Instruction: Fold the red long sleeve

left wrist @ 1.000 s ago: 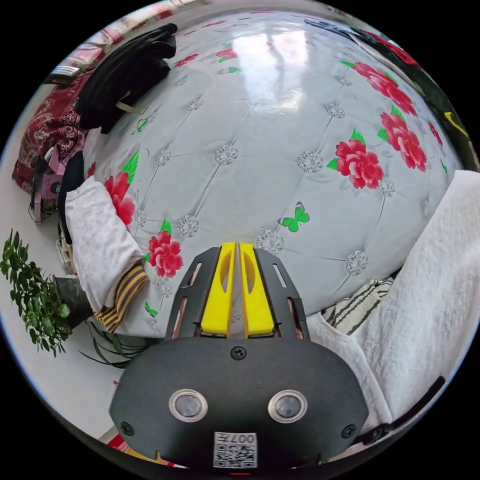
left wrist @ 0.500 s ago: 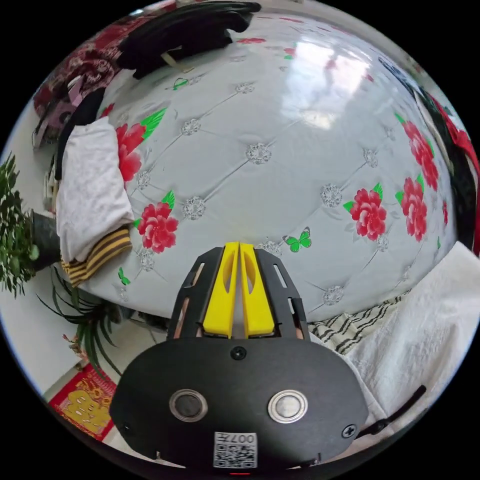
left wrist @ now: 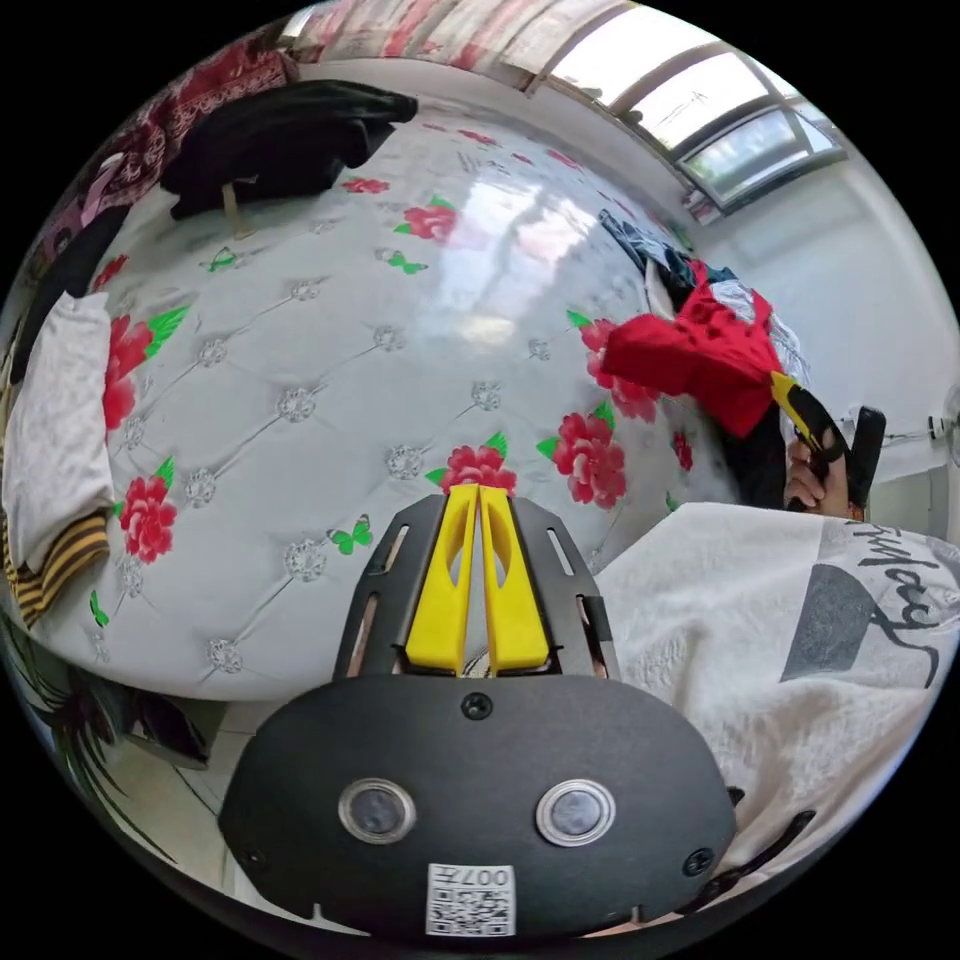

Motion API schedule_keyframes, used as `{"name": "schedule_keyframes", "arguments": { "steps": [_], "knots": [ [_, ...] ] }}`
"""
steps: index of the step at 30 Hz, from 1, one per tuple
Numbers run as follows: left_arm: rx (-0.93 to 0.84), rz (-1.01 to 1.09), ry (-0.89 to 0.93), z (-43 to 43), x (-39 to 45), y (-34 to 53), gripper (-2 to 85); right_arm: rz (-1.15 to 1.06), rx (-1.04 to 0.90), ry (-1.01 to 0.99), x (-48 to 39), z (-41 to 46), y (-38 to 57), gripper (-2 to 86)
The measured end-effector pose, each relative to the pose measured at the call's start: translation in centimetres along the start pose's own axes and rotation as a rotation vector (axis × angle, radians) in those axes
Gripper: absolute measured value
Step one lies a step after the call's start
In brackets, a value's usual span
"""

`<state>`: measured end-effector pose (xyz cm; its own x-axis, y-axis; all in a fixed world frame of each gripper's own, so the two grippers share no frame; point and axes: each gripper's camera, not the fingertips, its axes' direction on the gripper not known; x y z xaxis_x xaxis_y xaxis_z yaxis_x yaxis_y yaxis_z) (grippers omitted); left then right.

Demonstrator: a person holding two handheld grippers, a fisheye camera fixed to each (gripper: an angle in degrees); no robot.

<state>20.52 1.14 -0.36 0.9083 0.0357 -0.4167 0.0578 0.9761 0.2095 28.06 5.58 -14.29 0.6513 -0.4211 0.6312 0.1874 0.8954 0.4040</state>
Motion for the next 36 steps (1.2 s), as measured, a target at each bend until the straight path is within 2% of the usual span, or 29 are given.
{"name": "schedule_keyframes", "arguments": {
  "steps": [2, 5, 6, 8, 13, 16, 18, 20, 24, 28, 31, 32, 36],
  "knots": [
    [0.015, 0.055, -0.009, -1.1, 0.7, -0.5, -1.0, -0.128, -0.107, -0.045, -4.0, 3.2, 0.1, -0.2],
    [0.034, 0.09, -0.044, -2.5, 0.4, -0.3, -1.0, -0.316, -0.26, -0.303, -9.2, 6.4, 0.6, -0.2],
    [0.039, 0.09, -0.046, -2.7, 0.2, -0.1, -1.0, -0.466, -0.354, -0.304, -11.8, 7.4, 0.9, -0.1],
    [0.054, 0.069, -0.043, -3.5, -1.2, 0.3, -1.0, -0.561, -0.401, -0.248, -13.6, 7.8, 0.7, -0.1],
    [0.033, 0.056, -0.065, -3.3, -3.4, 0.6, -0.9, -0.361, -0.358, -0.274, -8.9, 7.4, -2.2, 1.1],
    [0.015, 0.086, -0.087, -2.9, -3.8, 0.2, -0.5, -0.172, -0.263, -0.165, -3.4, 5.8, -3.4, 2.7],
    [-0.001, 0.11, -0.093, -2.4, -3.9, -0.6, 0.3, 0.064, -0.178, 0.013, 2.5, 4.6, -3.8, 4.1],
    [-0.012, 0.123, -0.078, -1.6, -4.2, -2.8, 2.7, 0.254, -0.133, 0.1, 7.0, 4.1, -3.7, 5.3],
    [-0.066, 0.141, -0.032, 1.1, -4.0, -8.3, 5.9, 0.514, -0.127, 0.099, 13.7, 6.6, -3.9, 7.2],
    [-0.169, 0.197, -0.004, 7.4, -0.7, -15.8, 7.6, 0.589, -0.215, 0.141, 16.1, 11.3, -4.6, 7.4],
    [-0.33, 0.293, -0.114, 14.1, 2.7, -19.2, 7.2, 0.62, -0.243, 0.139, 17.3, 13.5, -5.1, 5.5],
    [-0.337, 0.316, -0.187, 15.3, 3.4, -19.5, 5.7, 0.618, -0.25, 0.138, 17.6, 13.8, -5.2, 4.5],
    [-0.29, 0.382, -0.201, 14.3, 3.1, -19.3, 1.2, 0.497, -0.298, 0.241, 17.6, 11.9, -5.4, 1.9]
  ]
}}
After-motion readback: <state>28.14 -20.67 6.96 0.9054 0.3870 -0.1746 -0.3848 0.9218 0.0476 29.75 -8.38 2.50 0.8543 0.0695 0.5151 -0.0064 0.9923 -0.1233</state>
